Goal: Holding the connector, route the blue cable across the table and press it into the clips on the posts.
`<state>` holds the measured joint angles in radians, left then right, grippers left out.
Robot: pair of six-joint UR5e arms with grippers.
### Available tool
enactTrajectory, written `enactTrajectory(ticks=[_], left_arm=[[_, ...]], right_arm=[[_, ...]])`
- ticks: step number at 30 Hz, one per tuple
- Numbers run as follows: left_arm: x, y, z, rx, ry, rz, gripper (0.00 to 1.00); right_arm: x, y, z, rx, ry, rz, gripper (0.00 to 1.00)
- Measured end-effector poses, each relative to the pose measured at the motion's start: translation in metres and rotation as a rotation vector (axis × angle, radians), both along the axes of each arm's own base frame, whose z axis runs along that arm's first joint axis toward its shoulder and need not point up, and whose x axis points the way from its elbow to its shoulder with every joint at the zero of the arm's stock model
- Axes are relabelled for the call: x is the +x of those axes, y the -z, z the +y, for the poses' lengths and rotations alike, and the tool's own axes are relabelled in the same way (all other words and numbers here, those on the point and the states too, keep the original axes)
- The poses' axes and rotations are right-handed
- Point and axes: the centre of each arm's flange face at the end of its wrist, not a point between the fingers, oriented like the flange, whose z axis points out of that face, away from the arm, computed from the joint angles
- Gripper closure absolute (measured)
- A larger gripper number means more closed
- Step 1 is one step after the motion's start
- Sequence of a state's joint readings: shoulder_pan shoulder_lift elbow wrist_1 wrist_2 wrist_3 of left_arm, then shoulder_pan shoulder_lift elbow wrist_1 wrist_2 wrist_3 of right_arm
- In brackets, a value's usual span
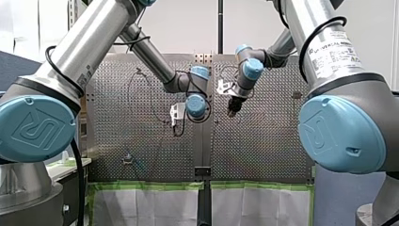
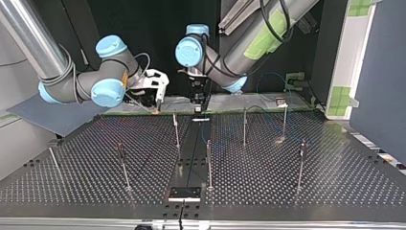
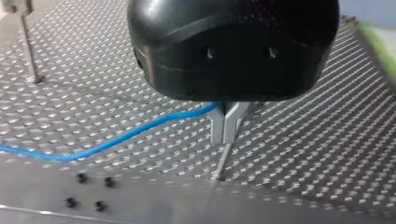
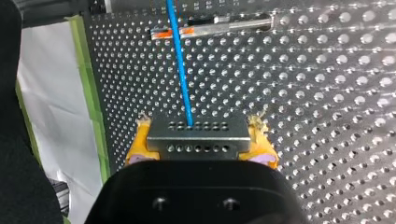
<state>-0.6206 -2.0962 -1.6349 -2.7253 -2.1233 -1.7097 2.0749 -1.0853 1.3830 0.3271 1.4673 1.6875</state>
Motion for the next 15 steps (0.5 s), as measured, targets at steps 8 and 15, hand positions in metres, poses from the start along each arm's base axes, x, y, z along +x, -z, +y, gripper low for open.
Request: enactTrajectory(ticks=[8,15], left_arm=[[-0.023,0.027,0.002,0.017,0.078,0.073,0.99],[-0.018,0.016,-0.015,-0.05,0.142,0.061,0.99]], right_arm=[[-0.005,0.015,-0.003,-0.038,-0.072,0.008,1.0],[-0.005,0.021,-0.007,-0.081,-0.106,0.003,1.0]])
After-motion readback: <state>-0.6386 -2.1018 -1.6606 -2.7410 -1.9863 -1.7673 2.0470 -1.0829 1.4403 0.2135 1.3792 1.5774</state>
